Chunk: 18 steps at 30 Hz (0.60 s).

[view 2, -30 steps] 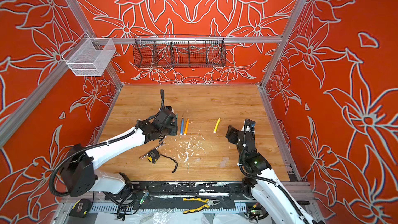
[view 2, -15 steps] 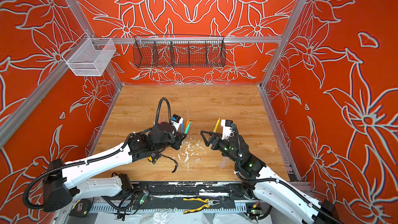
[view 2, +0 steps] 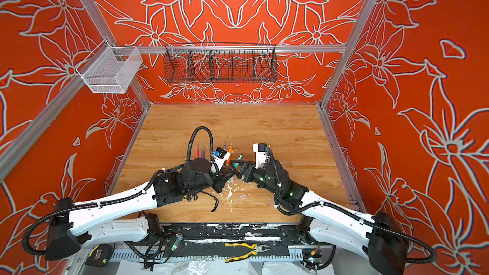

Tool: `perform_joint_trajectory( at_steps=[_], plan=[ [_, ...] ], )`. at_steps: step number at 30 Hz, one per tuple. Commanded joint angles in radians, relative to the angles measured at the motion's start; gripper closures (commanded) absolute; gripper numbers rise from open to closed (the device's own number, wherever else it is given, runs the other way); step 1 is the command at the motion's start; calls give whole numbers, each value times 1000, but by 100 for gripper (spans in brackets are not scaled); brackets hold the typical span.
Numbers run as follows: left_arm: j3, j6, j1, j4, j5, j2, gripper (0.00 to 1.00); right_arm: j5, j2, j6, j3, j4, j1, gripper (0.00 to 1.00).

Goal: Insert the pens into the pen caps
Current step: 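Raise the green marker toward the right gripper while the right gripper approaches it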

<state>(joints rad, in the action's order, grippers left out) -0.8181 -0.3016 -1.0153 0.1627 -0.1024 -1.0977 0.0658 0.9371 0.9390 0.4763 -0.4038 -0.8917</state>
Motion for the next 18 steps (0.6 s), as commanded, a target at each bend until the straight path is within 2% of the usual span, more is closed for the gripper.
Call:
perform_joint_trajectory(
  at_steps=[1,4,11,14,18],
  plan=[
    [4,29,-6,-28,-2,9,100,-35,11,-9,30,-36,-11,32],
    [7,30,-6,-28,-12,9,100,-60,7,-11,27,-29,-15,42],
    [20,25,-6,-48,-30,8,100,-56,25,1,35,-25,-27,74],
    [16,27,-6,-52,-28,-1,89,-63,28,9,35,-32,-34,85],
    [17,32,-6,-61,-37,-8,75,-85,24,10,33,-35,-56,90]
  ],
)
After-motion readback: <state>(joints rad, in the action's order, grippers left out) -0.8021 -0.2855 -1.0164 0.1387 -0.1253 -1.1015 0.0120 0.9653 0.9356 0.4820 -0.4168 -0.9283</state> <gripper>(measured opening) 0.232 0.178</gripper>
